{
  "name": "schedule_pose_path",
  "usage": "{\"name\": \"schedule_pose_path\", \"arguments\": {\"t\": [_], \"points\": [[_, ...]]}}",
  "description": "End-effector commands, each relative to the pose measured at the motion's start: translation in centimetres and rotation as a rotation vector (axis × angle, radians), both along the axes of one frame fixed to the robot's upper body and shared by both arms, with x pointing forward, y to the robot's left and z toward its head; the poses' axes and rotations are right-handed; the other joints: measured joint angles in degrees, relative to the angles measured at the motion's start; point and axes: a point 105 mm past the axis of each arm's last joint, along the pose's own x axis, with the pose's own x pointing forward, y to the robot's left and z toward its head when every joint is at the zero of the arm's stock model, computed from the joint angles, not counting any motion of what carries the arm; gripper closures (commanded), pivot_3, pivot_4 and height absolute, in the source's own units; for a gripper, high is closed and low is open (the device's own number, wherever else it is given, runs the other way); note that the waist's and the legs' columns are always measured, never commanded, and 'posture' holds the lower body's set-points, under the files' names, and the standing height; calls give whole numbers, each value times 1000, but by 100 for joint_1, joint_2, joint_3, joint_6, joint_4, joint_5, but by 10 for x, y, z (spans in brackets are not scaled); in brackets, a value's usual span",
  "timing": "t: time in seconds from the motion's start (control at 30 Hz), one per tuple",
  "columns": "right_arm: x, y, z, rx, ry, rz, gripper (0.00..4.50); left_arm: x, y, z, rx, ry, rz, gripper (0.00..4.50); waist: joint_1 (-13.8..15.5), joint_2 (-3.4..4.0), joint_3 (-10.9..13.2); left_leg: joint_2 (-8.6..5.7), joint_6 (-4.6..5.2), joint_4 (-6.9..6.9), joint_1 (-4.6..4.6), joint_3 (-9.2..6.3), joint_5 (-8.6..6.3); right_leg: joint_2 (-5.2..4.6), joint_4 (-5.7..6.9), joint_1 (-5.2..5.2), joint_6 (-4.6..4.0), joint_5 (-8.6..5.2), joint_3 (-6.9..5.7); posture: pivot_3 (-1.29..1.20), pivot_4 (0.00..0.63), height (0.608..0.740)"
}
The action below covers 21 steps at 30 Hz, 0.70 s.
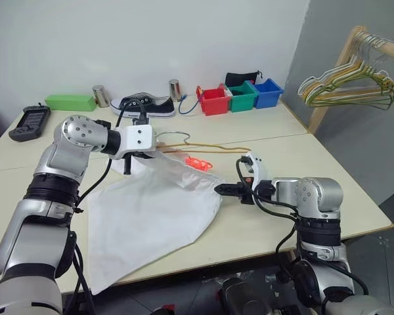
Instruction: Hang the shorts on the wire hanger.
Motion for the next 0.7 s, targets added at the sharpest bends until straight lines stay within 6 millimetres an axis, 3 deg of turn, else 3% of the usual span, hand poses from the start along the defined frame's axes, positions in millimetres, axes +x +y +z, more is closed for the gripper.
{"name": "schedule_pose_path", "arguments": {"t": [0.03,0.27,0.43,0.6,0.7], "points": [[0,3,7,20,-38,20,2933,1,5,22,-31,-69,15,4500,1,0,0,0,0,0,0,0,0,0,0,0,0,0,0,-222,17,740],[4,-3,6,-28,-84,23,4443,0,6,22,-27,-66,13,4500,2,0,0,0,0,0,-1,0,0,0,-1,0,0,0,0,-231,14,740],[14,-34,5,-425,-438,127,4443,-7,12,18,-7,-24,12,4500,5,1,1,-2,0,-2,-4,7,0,-2,-18,0,1,-1,3,-238,15,740],[33,-70,32,-680,-723,174,4443,-17,22,11,23,55,17,4500,-12,1,1,1,0,-12,-4,10,0,-2,-33,0,0,-2,3,-243,17,740],[37,-78,49,-712,-809,190,4443,-22,24,6,42,86,18,4500,-15,1,1,3,0,-17,-3,15,0,-2,-40,0,0,-2,5,-258,12,740]]}}
